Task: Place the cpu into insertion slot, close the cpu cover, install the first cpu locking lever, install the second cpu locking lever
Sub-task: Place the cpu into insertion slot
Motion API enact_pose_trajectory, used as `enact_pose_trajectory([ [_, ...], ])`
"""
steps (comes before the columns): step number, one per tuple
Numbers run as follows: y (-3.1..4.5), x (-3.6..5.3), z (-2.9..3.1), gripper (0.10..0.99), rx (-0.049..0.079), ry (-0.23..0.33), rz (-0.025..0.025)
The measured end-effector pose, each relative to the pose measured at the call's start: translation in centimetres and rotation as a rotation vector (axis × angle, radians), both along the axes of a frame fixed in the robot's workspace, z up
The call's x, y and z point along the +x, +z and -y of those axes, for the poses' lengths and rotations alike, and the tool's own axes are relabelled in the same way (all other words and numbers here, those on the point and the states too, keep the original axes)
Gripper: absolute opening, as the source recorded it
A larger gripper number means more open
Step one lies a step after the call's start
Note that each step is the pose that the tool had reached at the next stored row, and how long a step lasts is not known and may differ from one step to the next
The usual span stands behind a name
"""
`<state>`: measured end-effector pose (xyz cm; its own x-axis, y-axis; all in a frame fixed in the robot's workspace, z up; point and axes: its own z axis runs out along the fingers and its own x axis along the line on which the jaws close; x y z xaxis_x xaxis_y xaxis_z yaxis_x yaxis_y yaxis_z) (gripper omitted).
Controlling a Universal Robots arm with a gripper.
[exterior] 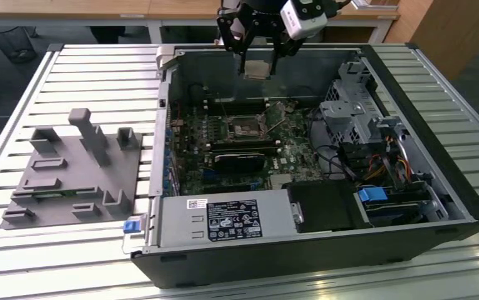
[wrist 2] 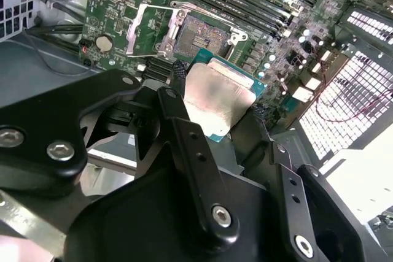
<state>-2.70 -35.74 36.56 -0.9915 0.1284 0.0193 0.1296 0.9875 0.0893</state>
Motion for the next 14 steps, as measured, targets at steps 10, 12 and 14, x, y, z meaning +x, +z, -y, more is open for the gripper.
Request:
enact_pose_trajectory([
  [10, 0.0, 0.0, 0.0, 0.541, 0.0, -0.021, 0.0],
  [12, 0.0, 0.0, 0.0, 0.541, 0.0, -0.025, 0.0],
  [14, 0.0, 0.0, 0.0, 0.541, 0.0, -0.029, 0.0],
])
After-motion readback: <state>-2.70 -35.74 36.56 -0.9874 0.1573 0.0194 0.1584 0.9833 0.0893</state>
